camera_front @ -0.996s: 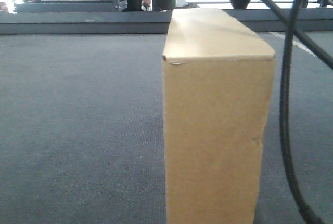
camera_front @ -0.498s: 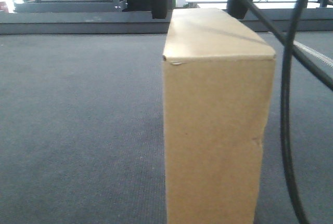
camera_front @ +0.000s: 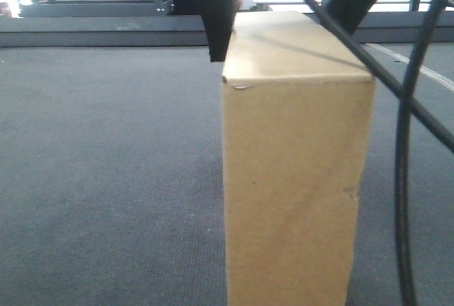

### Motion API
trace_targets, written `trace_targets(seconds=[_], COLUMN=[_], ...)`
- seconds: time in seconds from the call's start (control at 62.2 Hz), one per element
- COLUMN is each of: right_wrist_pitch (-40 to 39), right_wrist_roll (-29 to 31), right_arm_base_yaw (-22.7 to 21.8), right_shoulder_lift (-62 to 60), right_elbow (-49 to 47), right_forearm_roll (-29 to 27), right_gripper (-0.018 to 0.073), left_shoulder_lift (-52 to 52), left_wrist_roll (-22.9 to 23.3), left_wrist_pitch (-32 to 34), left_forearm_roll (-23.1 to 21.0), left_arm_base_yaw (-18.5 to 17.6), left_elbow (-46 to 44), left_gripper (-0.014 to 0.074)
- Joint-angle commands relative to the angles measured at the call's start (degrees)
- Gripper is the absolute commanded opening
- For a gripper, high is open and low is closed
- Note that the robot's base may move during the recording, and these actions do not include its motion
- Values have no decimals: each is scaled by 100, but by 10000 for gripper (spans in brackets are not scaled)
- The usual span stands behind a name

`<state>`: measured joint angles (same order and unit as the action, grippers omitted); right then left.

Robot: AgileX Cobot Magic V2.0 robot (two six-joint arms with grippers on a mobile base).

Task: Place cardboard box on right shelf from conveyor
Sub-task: 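Close the right gripper on the box and lift it off the conveyor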

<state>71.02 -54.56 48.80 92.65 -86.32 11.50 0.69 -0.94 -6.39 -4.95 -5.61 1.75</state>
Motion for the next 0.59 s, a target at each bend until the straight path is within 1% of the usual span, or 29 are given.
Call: trace_targets(seconds=[0.0, 0.193, 0.579], right_wrist_pitch=[392, 536, 534], right_wrist_roll=[4, 4, 4], right_arm_base_yaw=[14, 14, 14], right_shoulder_lift=[-230, -230, -230], right_elbow=[-123, -123, -123], right_forearm_roll=[-68, -130, -172], right_gripper=[608, 608, 606], left_shoulder_lift=[33, 33, 33], left_wrist_roll=[6, 6, 6], left_wrist_pitch=[461, 461, 461], left_forearm_roll=[-15, -15, -15], left_arm_base_yaw=[-50, -50, -50], left_elbow=[-16, -16, -16], left_gripper=[-119, -119, -119])
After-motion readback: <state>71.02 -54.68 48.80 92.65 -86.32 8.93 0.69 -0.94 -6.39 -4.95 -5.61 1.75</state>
